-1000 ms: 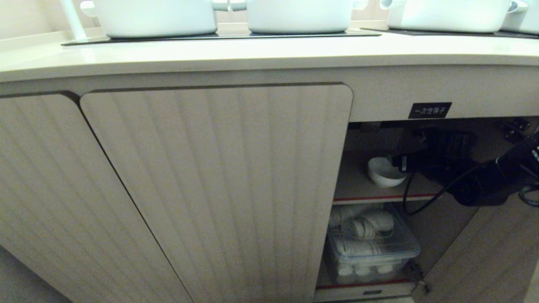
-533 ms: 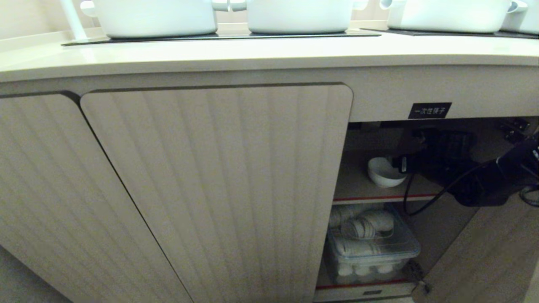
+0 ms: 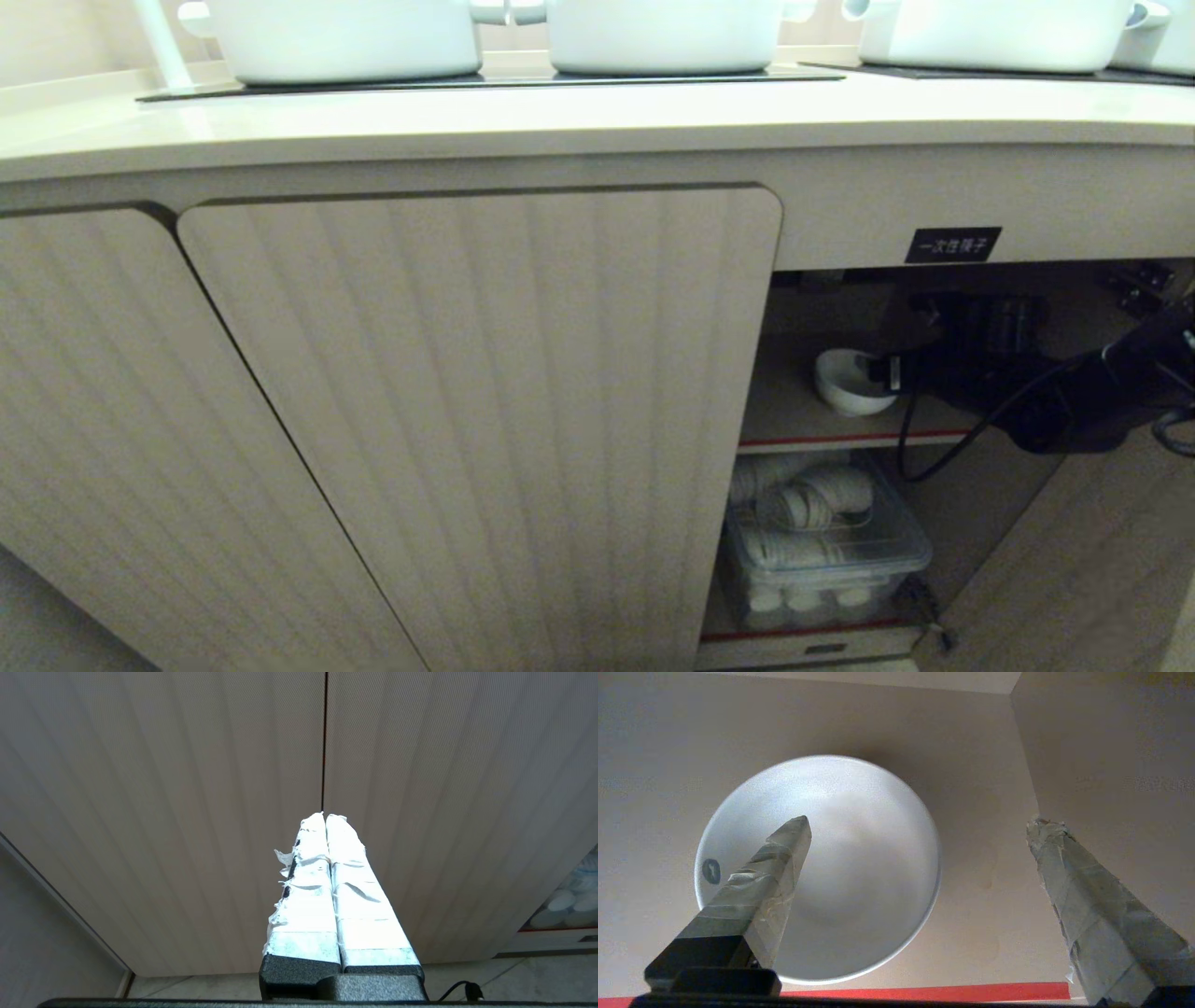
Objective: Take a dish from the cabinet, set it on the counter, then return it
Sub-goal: Take the bowl from the cabinet
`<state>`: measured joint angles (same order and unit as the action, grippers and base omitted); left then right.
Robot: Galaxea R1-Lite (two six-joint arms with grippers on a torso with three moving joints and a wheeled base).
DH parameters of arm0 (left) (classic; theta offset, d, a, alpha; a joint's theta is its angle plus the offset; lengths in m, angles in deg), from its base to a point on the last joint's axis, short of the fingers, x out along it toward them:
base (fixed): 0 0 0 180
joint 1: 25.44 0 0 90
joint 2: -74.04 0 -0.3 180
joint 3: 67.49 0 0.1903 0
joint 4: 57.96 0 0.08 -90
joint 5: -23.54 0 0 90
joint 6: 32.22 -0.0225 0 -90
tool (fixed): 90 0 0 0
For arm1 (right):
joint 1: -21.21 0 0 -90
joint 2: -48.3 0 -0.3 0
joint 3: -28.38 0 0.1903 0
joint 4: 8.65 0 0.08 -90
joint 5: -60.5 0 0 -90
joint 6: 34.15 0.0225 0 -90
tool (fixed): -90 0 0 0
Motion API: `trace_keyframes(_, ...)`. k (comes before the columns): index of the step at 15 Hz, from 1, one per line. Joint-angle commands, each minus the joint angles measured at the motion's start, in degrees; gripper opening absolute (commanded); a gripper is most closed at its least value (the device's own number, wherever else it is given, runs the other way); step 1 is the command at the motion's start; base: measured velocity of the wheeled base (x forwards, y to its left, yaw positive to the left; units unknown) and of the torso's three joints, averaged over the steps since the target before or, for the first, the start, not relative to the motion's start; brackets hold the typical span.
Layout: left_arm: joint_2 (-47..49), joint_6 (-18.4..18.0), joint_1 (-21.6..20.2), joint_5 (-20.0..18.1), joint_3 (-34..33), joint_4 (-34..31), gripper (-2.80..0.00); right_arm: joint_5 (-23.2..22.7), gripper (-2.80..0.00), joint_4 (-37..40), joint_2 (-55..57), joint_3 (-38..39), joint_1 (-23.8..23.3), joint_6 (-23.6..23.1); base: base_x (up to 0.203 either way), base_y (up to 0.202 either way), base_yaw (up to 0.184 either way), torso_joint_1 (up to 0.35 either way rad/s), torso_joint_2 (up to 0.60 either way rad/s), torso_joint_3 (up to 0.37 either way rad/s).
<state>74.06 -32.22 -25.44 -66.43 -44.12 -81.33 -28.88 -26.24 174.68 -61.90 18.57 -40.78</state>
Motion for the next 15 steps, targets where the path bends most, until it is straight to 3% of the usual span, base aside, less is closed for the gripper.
trace_keyframes(1, 0.0, 0.0, 0.0, 0.0, 0.0, 0.0, -2.8, 0.0, 0.0, 0.5, 0.0, -0.2, 0.0, 0.0, 0.0, 0.0, 0.0, 0.0, 0.0, 0.0)
trace_keyframes(15, 0.0, 0.0, 0.0, 0.1, 0.0, 0.0, -2.8, 0.1, 0.0, 4.3, 0.9, -2.6, -0.2, -1.7, 0.0, 0.0, 0.0, 0.0, 0.0, 0.0)
